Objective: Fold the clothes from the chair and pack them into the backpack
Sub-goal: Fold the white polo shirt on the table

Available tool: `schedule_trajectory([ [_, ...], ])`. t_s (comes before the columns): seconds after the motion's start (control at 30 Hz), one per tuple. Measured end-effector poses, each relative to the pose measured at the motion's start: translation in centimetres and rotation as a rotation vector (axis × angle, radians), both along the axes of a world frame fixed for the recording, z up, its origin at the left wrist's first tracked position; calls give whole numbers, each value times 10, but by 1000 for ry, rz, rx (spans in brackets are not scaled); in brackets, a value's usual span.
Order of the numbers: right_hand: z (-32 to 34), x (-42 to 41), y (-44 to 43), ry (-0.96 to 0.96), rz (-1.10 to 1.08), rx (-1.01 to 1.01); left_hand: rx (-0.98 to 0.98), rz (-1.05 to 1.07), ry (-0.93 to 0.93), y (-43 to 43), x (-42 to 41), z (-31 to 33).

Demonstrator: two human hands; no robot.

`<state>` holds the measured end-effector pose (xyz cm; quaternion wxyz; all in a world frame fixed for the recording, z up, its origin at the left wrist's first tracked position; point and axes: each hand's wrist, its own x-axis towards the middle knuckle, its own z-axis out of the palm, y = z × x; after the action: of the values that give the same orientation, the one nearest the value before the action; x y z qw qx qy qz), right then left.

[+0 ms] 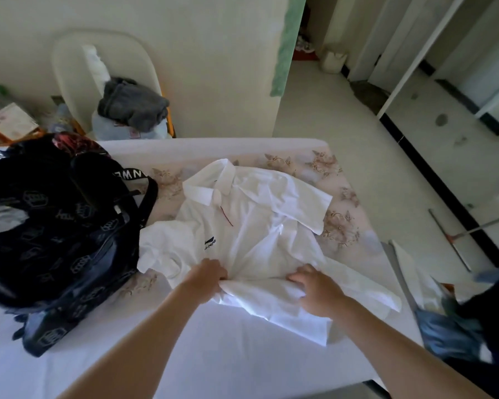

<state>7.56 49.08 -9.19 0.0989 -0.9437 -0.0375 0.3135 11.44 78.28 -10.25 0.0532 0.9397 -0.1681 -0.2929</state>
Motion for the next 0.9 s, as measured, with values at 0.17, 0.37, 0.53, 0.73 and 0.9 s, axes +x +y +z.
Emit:
schedule_trajectory([
  [0.17, 25, 4, 41, 359, 67, 129, 152, -122, 461, 23, 9, 30],
  [0.37, 41, 70, 81, 42, -47, 252, -331, 280, 161, 34, 45, 49],
  [0.53, 41, 153, 110, -148, -17, 306, -353, 619, -270, 51, 102, 51],
  [0.73, 24, 235, 141, -213, -5, 282, -125, 599, -143, 79, 145, 27],
  [0.9, 3, 280, 161, -175, -36, 262, -161, 589, -52, 95, 170, 5],
])
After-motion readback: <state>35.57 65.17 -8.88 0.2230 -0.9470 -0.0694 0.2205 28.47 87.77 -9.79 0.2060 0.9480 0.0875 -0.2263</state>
